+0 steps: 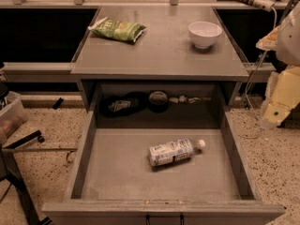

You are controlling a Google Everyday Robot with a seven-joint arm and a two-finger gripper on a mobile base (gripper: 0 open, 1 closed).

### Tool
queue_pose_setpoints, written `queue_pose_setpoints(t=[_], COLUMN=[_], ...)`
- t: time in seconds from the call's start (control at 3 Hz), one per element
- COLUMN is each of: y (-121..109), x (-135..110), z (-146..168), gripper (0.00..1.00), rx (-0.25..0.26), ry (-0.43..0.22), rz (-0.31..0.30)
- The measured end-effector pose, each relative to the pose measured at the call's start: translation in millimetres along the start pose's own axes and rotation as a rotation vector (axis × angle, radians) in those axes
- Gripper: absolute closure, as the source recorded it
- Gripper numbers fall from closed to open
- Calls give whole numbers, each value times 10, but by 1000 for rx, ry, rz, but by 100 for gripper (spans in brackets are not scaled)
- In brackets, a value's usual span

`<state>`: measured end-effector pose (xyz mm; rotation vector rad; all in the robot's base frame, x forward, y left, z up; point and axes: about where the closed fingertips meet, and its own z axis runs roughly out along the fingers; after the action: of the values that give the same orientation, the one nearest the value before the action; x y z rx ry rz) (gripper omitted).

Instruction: Pick blue plastic bottle from top drawer and place on counter

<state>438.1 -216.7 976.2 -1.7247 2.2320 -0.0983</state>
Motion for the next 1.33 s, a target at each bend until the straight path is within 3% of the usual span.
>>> queue_pose_setpoints(t=[0.67,1.0,1.33], y=[45,216,406], x=[-32,-39,-43], z=[127,529,1216], gripper=[0,0,0], rx=[-14,-32,-68], ry=[-16,-54,-106], rz=[-16,-20,-10])
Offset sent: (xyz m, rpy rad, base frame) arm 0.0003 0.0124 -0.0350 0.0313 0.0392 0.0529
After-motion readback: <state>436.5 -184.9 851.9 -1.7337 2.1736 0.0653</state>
